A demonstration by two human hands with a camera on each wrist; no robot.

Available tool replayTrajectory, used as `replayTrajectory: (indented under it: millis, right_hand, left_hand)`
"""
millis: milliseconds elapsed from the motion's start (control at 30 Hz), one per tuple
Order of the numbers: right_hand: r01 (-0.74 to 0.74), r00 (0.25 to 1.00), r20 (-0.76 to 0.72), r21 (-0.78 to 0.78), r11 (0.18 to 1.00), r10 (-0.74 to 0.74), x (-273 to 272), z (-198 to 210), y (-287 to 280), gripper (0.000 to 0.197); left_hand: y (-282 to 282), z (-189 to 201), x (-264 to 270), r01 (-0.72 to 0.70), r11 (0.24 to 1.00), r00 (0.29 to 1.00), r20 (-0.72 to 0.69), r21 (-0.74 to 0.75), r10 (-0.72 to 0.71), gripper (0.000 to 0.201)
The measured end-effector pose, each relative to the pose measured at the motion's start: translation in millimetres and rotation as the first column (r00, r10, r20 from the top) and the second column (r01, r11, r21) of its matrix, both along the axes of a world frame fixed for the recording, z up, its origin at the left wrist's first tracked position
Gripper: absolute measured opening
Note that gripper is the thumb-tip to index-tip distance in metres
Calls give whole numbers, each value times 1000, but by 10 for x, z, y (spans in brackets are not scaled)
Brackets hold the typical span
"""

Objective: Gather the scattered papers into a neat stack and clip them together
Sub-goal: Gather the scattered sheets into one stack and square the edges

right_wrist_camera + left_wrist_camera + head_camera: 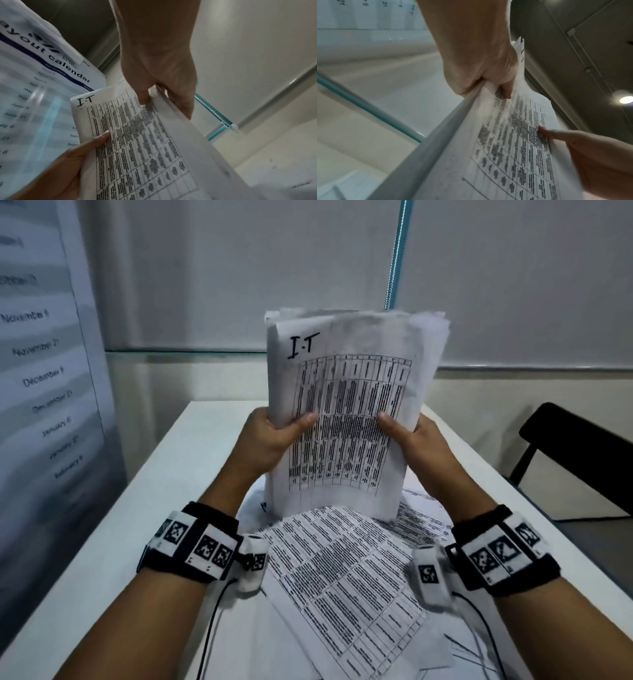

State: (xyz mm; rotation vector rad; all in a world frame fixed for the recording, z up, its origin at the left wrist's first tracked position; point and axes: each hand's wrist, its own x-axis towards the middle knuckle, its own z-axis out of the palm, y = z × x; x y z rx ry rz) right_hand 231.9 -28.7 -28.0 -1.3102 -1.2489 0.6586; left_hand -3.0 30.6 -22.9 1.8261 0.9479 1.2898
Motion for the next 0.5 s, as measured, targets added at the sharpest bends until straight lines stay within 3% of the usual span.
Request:
replayTrajectory:
  millis: [100,167,267,367,433,500]
  right_hand:
    - [-74,995,63,19,997,72,74,24,-34,36]
    - [-125,991,60,38,991,123,126,108,-89,39]
    - [-134,986,102,42,990,129,190,277,-213,52]
    - [-111,967,233,40,993,98,255,453,-339,41]
    - [23,970,238,95,995,-45,375,547,-382,50]
    - [177,951,221,186,966,-217,555,649,-428,55]
  left_hand:
    - [56,72,-68,-35,999,994,108,-10,36,15]
    - [1,196,-121,62,998,979,198,-17,-57,10]
    - [-141,343,-138,220,975,938,278,-21,-205,20]
    - [-256,424,-106,245,970,953,187,-2,-240,20]
    - [-261,417,-58,278,960,959,77,-45,-274,24]
    - [-208,345,37,311,941,941,-93,-134,-324,41]
